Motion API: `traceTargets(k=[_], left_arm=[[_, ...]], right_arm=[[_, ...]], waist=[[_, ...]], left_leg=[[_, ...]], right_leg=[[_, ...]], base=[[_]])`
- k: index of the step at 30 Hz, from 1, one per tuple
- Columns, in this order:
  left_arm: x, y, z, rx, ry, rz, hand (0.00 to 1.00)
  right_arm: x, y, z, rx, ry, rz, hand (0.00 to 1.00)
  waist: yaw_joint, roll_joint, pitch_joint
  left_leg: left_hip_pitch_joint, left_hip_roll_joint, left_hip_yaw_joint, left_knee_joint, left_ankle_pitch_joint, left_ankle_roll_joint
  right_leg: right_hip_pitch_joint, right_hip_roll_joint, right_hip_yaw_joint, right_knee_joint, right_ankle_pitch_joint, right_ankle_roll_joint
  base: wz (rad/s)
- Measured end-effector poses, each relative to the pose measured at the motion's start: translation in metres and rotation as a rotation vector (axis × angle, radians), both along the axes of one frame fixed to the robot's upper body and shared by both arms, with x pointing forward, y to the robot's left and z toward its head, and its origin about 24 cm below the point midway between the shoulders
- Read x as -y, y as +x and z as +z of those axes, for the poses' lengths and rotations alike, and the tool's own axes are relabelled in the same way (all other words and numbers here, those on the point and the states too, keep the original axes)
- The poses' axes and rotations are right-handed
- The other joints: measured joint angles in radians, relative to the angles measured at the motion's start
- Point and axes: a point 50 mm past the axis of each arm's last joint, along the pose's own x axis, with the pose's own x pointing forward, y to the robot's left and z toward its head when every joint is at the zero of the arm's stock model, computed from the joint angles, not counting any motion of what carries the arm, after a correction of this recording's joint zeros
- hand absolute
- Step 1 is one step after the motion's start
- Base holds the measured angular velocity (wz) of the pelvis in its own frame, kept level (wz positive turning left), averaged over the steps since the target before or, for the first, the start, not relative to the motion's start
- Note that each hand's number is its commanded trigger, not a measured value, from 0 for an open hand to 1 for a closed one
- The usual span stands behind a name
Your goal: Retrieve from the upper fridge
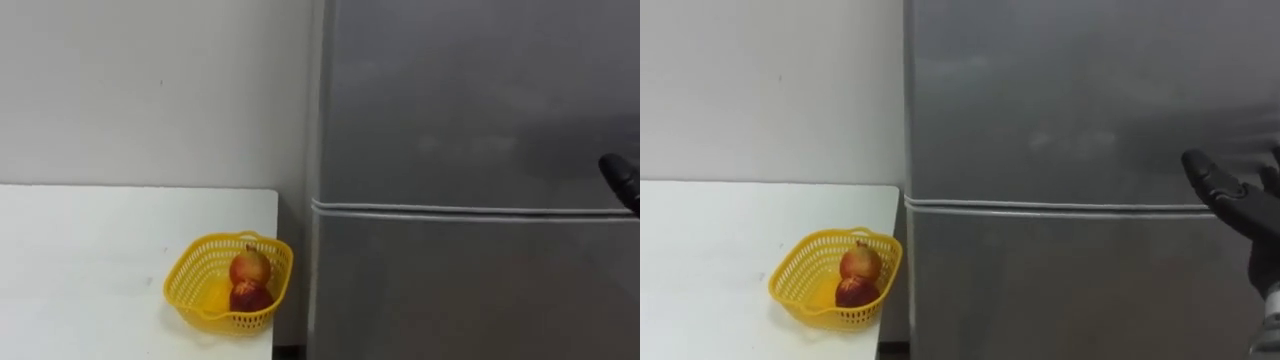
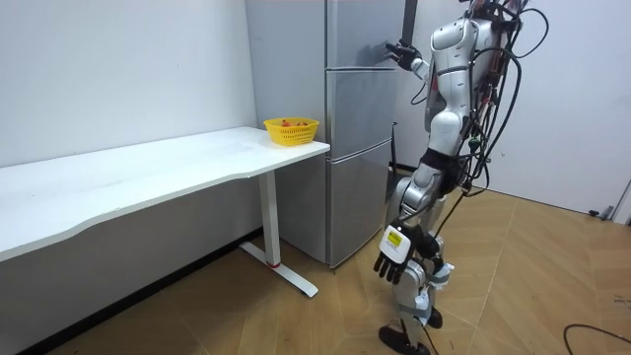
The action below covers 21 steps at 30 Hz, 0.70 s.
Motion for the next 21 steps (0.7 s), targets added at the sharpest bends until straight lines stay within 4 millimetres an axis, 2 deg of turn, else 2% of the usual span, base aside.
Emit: traceTargets(k=[3, 7, 10, 12, 14, 15, 17, 18, 21], left_arm=[[-0.003, 0.005, 0.002, 0.035, 0.013, 0.011, 0.00], [-0.006, 0.003, 0.003, 0.037, 0.028, 0.032, 0.00], [-0.007, 0.003, 0.003, 0.040, 0.046, 0.035, 0.00], [-0.008, 0.004, 0.003, 0.042, 0.048, 0.035, 0.00], [-0.009, 0.008, 0.004, 0.058, 0.066, 0.033, 0.00], [-0.009, 0.008, 0.004, 0.061, 0.070, 0.032, 0.00], [-0.011, 0.010, 0.005, 0.069, 0.089, 0.030, 0.00], [-0.011, 0.011, 0.005, 0.071, 0.092, 0.031, 0.00], [-0.011, 0.011, 0.004, 0.070, 0.113, 0.033, 0.00]], right_arm=[[0.004, -0.004, 0.014, 0.031, -0.037, -0.022, 0.00], [0.019, -0.015, 0.028, 0.061, -0.069, -0.130, 0.00], [0.034, -0.028, 0.021, 0.036, -0.038, -0.220, 0.00], [0.040, -0.034, 0.015, 0.010, -0.027, -0.257, 0.00], [0.051, -0.046, 0.004, -0.037, -0.020, -0.316, 0.00], [0.053, -0.049, 0.000, -0.057, -0.019, -0.333, 0.00], [0.063, -0.061, -0.026, -0.195, -0.049, -0.414, 0.00], [0.066, -0.066, -0.033, -0.230, -0.050, -0.434, 0.00], [0.073, -0.085, -0.075, -0.412, -0.013, -0.524, 0.00]], waist=[[-0.007, 0.002, 0.0018], [-0.036, -0.008, 0.0041], [-0.051, -0.024, 0.0023], [-0.055, -0.026, 0.0017], [-0.081, -0.027, 0.0015], [-0.080, -0.026, 0.0023], [-0.088, -0.025, 0.0022], [-0.088, -0.025, 0.0024], [-0.082, -0.014, 0.0058]], left_leg=[[0.004, 0.000, -0.001, 0.001, 0.000, 0.000], [0.005, 0.000, 0.001, -0.001, 0.000, 0.000], [0.006, 0.000, 0.010, -0.009, 0.000, 0.000], [0.007, 0.002, 0.028, -0.011, 0.000, 0.000], [0.004, 0.001, 0.029, -0.014, 0.000, 0.000], [0.005, 0.001, 0.031, -0.015, 0.000, 0.000], [0.004, 0.001, 0.035, -0.014, 0.000, 0.000], [0.002, 0.001, 0.038, -0.015, 0.000, 0.000], [0.012, 0.003, 0.061, -0.016, 0.000, 0.000]], right_leg=[[-0.001, 0.001, 0.002, -0.003, -0.004, 0.002], [0.006, 0.001, -0.003, -0.007, -0.011, 0.004], [0.005, 0.002, 0.000, -0.015, -0.011, 0.004], [0.002, 0.002, 0.005, -0.016, -0.010, 0.004], [0.002, 0.002, 0.003, -0.017, -0.009, 0.005], [0.002, 0.002, 0.005, -0.017, -0.009, 0.005], [-0.001, 0.001, 0.009, -0.019, -0.010, 0.005], [-0.002, 0.000, 0.010, -0.020, -0.010, 0.006], [-0.001, 0.004, 0.033, -0.021, -0.010, 0.005]], base=[[0.07], [0.07], [-0.06], [-0.15], [0.02], [-0.07], [-0.10], [-0.06], [-0.20]])
